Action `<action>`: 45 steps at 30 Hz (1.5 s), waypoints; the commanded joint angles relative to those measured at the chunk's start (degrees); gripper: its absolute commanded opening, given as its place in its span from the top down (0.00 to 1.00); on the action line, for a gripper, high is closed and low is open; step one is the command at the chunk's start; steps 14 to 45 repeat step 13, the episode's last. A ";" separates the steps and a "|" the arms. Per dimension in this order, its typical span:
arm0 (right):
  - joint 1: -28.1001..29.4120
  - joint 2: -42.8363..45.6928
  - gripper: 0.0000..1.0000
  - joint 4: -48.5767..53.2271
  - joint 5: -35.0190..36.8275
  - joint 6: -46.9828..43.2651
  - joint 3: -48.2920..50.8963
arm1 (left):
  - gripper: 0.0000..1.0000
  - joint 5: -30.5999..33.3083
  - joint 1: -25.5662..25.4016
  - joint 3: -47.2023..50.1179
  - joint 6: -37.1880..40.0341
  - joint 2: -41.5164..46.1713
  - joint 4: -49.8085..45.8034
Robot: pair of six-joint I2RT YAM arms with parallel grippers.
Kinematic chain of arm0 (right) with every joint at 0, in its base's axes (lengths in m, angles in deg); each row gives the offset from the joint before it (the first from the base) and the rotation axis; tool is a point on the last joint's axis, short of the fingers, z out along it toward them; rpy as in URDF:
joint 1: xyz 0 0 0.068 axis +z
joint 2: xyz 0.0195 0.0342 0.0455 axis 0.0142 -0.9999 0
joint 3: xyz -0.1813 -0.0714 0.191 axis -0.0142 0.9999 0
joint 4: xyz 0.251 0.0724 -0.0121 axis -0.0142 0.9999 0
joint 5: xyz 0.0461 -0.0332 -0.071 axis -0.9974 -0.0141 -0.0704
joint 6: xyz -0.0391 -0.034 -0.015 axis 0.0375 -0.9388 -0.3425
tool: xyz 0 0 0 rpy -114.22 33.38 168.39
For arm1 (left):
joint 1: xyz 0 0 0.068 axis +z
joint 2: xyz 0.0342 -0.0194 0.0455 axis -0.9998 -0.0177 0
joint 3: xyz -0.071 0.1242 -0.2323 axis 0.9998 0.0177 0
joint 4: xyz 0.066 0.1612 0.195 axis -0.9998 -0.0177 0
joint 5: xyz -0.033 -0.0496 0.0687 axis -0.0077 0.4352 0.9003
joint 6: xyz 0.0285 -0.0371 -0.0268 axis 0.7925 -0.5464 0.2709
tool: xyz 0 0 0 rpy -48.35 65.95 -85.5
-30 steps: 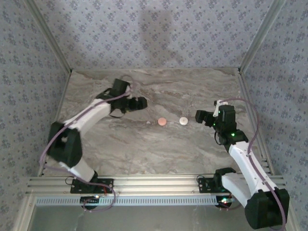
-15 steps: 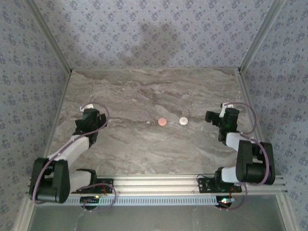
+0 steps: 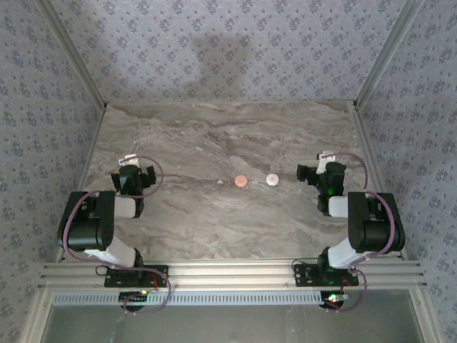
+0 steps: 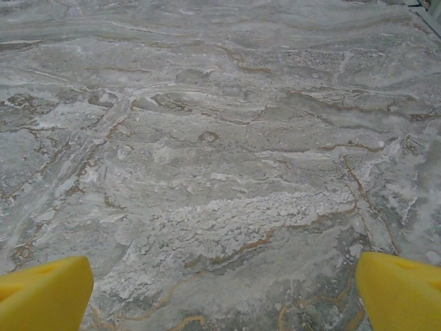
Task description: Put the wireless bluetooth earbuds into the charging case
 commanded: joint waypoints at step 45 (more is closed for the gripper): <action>0.22 -0.10 0.00 -1.94 1.03 -1.20 -0.66 | 0.00 -3.82 -0.28 -1.15 0.32 0.91 2.91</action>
